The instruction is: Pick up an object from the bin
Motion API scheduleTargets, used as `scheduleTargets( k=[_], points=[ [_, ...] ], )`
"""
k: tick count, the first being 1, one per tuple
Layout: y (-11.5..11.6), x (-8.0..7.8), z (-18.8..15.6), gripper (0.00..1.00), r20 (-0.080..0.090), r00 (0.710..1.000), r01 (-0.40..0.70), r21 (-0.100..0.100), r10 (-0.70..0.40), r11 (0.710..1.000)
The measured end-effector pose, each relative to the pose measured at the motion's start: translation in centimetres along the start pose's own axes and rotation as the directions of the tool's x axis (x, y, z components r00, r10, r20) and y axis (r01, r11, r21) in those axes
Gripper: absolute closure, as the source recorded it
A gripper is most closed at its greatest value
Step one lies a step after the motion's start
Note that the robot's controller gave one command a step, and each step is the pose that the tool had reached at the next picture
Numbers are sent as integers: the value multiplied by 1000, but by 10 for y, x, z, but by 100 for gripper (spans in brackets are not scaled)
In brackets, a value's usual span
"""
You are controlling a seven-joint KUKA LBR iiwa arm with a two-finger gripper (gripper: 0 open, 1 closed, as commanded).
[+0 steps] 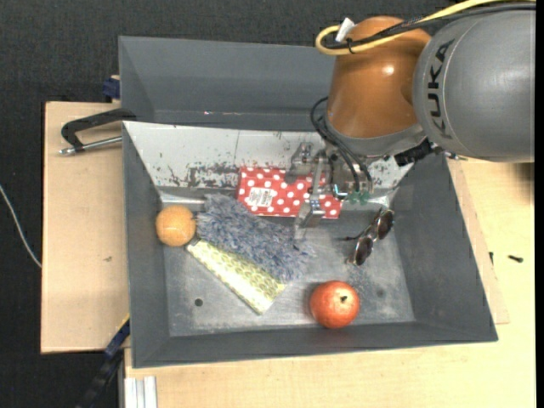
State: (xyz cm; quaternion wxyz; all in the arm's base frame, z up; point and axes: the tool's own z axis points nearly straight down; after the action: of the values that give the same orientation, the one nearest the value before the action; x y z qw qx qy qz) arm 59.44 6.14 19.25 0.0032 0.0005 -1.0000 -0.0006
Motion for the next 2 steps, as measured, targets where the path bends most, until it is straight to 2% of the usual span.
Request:
scheduleTargets(
  k=[1, 2],
  points=[
    [0, -2, -5, 0, 9, 1000, -1, 0, 1, 1000],
    [10, 9, 51, 0, 14, 1000, 18, 0, -18, 1000]
  ],
)
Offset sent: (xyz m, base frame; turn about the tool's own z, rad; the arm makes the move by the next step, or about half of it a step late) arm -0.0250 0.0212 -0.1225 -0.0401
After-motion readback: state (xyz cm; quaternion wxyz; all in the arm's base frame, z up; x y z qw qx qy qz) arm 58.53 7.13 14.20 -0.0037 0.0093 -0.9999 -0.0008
